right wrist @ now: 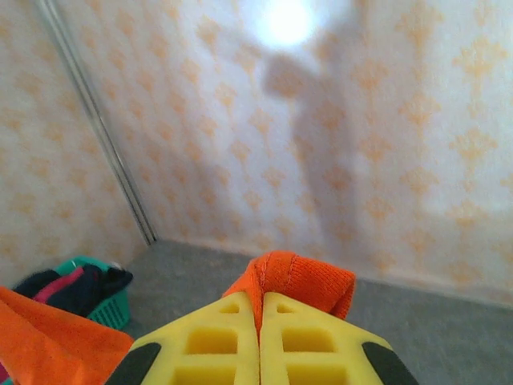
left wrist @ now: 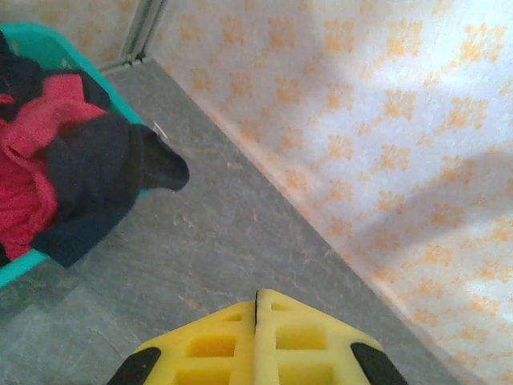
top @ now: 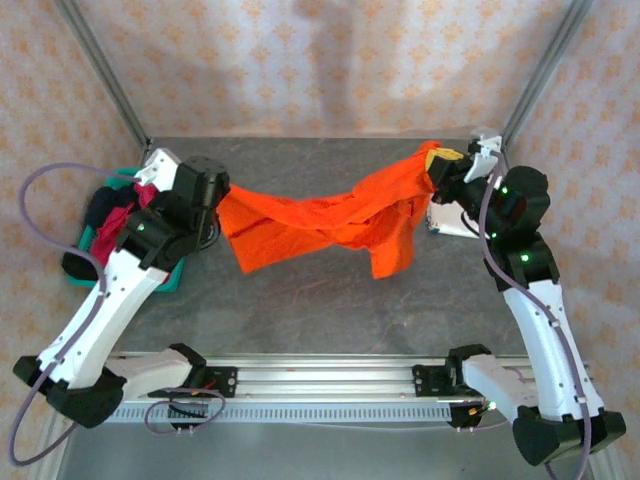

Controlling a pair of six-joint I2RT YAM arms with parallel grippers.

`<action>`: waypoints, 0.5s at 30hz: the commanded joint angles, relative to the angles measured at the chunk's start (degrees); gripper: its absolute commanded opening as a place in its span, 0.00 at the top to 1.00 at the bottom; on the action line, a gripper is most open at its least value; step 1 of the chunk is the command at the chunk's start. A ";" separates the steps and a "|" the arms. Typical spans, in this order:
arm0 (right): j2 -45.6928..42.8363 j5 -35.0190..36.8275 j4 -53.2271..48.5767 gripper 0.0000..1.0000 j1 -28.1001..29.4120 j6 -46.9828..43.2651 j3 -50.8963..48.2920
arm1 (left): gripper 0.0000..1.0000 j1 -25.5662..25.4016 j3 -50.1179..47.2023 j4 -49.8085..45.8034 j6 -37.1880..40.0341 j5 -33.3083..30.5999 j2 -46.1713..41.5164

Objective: Fold and stack the t-shirts

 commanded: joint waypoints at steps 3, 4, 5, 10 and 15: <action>-6.25 -5.82 15.33 1.00 -0.14 2.83 -4.82 | 1.00 0.56 2.30 -3.79 2.32 -6.81 -4.01; -6.42 -6.34 14.40 1.00 -0.13 2.56 -4.76 | 1.00 0.55 2.49 -4.04 2.48 -6.84 -4.11; -6.46 -6.85 12.37 1.00 -0.12 2.11 -4.20 | 1.00 0.63 2.86 -4.47 2.64 -6.85 -4.05; -8.29 -6.47 5.57 1.00 -0.17 1.03 -3.60 | 1.00 0.61 4.77 -6.90 3.95 -5.16 -2.83; -3.36 4.21 -1.50 1.00 -0.12 0.73 -1.39 | 1.00 2.45 3.80 -6.32 5.60 -5.05 0.61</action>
